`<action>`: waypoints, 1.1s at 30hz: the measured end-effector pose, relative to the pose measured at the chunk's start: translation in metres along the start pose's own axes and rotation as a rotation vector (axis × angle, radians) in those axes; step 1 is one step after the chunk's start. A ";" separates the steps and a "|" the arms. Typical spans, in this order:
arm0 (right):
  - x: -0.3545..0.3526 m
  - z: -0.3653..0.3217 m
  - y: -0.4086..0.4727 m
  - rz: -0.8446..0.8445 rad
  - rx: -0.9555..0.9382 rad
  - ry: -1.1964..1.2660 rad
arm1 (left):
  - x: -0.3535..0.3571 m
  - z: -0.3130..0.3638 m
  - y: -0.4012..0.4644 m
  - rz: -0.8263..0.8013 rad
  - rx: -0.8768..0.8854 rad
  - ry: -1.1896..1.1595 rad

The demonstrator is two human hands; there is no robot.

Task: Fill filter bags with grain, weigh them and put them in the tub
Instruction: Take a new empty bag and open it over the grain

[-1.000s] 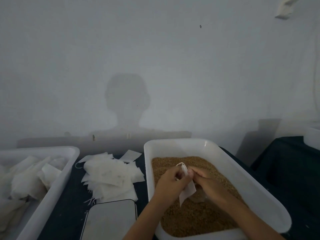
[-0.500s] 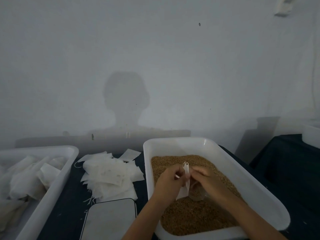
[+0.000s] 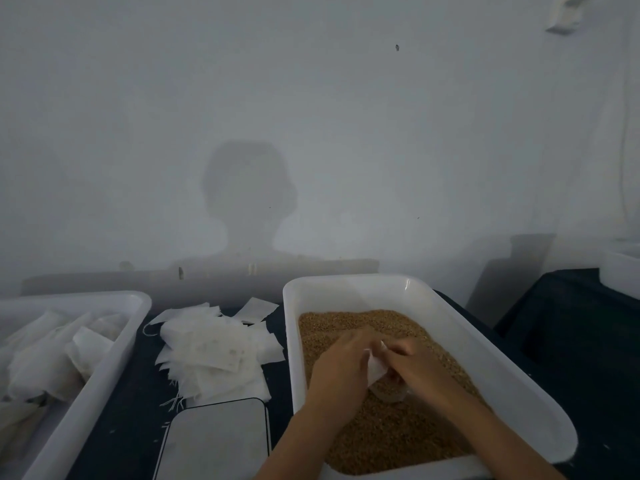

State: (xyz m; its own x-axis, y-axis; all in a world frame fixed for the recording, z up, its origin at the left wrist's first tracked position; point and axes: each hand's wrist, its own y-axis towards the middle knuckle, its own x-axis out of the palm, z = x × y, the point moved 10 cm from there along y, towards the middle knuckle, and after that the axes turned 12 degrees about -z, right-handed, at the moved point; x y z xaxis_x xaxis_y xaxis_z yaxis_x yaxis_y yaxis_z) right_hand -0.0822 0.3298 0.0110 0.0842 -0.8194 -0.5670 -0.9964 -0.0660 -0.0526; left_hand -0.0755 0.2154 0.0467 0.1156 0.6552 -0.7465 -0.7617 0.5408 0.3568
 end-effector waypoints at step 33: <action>-0.034 -0.004 -0.022 -0.124 0.253 -0.985 | 0.038 -0.001 -0.007 -0.453 -0.148 0.456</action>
State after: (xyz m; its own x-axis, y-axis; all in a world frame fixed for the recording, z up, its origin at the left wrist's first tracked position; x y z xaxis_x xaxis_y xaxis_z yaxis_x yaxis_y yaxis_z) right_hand -0.0633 0.3570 0.0354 0.2677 0.0238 -0.9632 -0.9596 0.0969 -0.2643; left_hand -0.0663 0.2358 0.0150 0.1881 0.0731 -0.9794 -0.7847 0.6108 -0.1051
